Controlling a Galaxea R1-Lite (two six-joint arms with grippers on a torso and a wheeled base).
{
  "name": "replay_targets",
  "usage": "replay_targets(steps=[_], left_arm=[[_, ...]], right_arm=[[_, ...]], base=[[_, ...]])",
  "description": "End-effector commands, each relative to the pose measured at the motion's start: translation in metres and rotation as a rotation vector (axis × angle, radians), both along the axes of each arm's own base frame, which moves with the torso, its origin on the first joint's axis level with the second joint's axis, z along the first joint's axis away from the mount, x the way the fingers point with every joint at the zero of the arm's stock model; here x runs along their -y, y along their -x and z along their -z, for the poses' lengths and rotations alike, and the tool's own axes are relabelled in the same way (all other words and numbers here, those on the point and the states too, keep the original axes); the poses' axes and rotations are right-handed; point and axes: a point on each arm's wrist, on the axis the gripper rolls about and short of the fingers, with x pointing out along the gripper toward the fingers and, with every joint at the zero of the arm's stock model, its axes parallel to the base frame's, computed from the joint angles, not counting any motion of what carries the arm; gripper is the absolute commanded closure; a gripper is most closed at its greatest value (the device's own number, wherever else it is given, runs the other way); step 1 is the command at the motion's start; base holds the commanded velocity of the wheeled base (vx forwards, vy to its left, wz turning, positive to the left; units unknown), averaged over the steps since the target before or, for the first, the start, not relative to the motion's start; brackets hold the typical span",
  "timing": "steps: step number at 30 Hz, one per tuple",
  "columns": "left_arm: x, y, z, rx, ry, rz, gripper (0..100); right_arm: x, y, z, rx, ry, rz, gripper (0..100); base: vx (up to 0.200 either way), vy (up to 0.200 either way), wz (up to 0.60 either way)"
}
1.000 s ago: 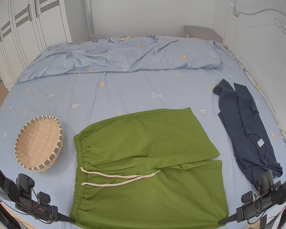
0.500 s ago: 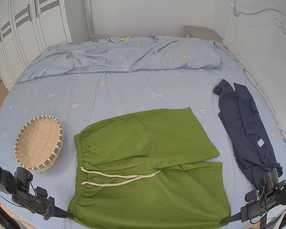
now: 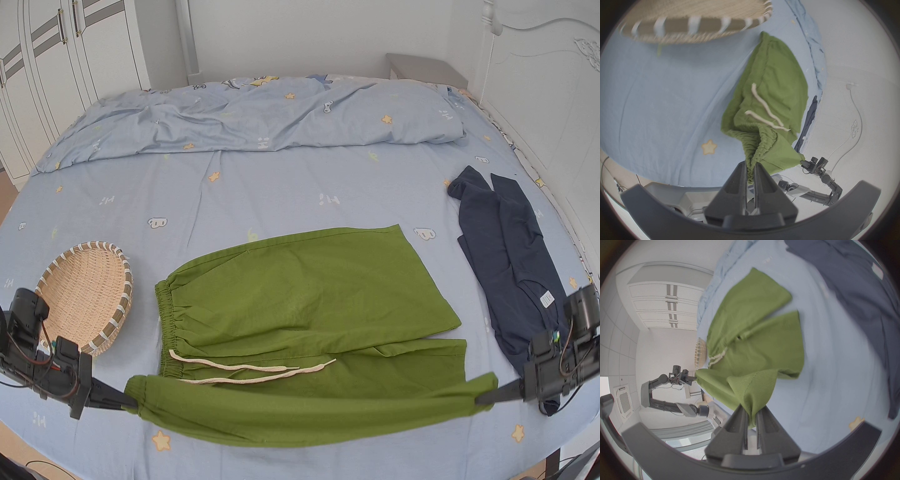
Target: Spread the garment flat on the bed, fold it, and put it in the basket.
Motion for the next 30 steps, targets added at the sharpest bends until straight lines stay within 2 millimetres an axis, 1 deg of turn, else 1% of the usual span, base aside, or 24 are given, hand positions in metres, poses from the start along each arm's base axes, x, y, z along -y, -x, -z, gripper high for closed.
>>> replay_targets(steps=[1,2,3,4,5,6,7,8,9,10,13,14,15,19,20,21,24,27,28,29,30], left_arm=[[0.018,-0.031,-0.06,0.126,0.022,0.009,100],[0.018,-0.035,-0.066,0.138,0.025,0.004,100],[0.018,-0.035,-0.066,0.138,0.025,0.004,100],[0.018,-0.044,-0.073,0.155,0.029,-0.003,100],[0.017,-0.051,-0.076,0.161,0.03,-0.007,100],[0.017,-0.056,-0.078,0.165,0.031,-0.009,100],[0.017,-0.057,-0.078,0.166,0.031,-0.008,100],[0.016,-0.066,-0.08,0.173,0.03,-0.008,100],[0.015,-0.069,-0.081,0.177,0.03,-0.009,100],[0.014,-0.076,-0.082,0.181,0.029,-0.011,100],[0.01,-0.089,-0.084,0.192,0.027,-0.02,100],[0.01,-0.09,-0.084,0.192,0.027,-0.02,100],[0.009,-0.097,-0.085,0.198,0.027,-0.02,100],[0.008,-0.107,-0.086,0.197,0.029,-0.025,100],[0.008,-0.107,-0.086,0.197,0.029,-0.025,100],[0.006,-0.112,-0.082,0.189,0.029,-0.029,100],[0.002,-0.12,-0.079,0.182,0.029,-0.038,100],[-0.004,-0.122,-0.078,0.183,0.026,-0.057,100],[-0.004,-0.122,-0.078,0.183,0.026,-0.057,100],[-0.006,-0.124,-0.08,0.193,0.025,-0.06,100],[-0.006,-0.124,-0.08,0.194,0.025,-0.06,100]], right_arm=[[0.007,-0.032,-0.069,0.173,-0.011,0.041,100],[0.007,-0.039,-0.073,0.181,-0.013,0.039,100],[0.007,-0.039,-0.073,0.181,-0.013,0.039,100],[0.007,-0.056,-0.078,0.19,-0.017,0.044,100],[0.007,-0.065,-0.082,0.204,-0.017,0.042,100],[0.007,-0.072,-0.086,0.215,-0.018,0.043,100],[0.007,-0.074,-0.087,0.22,-0.018,0.041,100],[0.006,-0.087,-0.093,0.233,-0.022,0.038,100],[0.005,-0.091,-0.096,0.237,-0.022,0.037,100],[0.005,-0.102,-0.102,0.244,-0.027,0.041,100],[0.002,-0.121,-0.114,0.253,-0.034,0.039,100],[0.001,-0.122,-0.114,0.253,-0.035,0.037,100],[-0.002,-0.132,-0.118,0.259,-0.036,0.028,100],[-0.009,-0.152,-0.123,0.274,-0.039,0.008,100],[-0.009,-0.152,-0.123,0.274,-0.039,0.008,100],[-0.011,-0.161,-0.126,0.291,-0.04,0.003,100],[-0.013,-0.176,-0.131,0.322,-0.039,0.001,100],[-0.017,-0.185,-0.138,0.353,-0.045,-0.005,100],[-0.017,-0.185,-0.138,0.353,-0.045,-0.005,100],[-0.02,-0.191,-0.142,0.366,-0.05,-0.004,100],[-0.021,-0.192,-0.143,0.368,-0.052,-0.004,100]], base=[[0.0,0.0,0.0],[0.0,0.0,0.0],[0.0,0.0,0.0],[0.0,0.0,0.0],[0.0,0.0,0.0],[0.0,0.0,0.0],[0.0,0.0,0.0],[0.0,0.0,0.0],[0.0,0.0,0.0],[0.0,0.0,0.0],[0.0,0.0,0.0],[0.0,0.0,0.0],[0.0,0.0,0.0],[0.0,0.0,0.0],[0.0,0.0,0.0],[0.0,0.0,0.0],[0.0,0.0,0.0],[0.0,0.0,0.0],[0.0,0.0,0.0],[0.0,0.0,0.0],[0.0,0.0,0.0]])
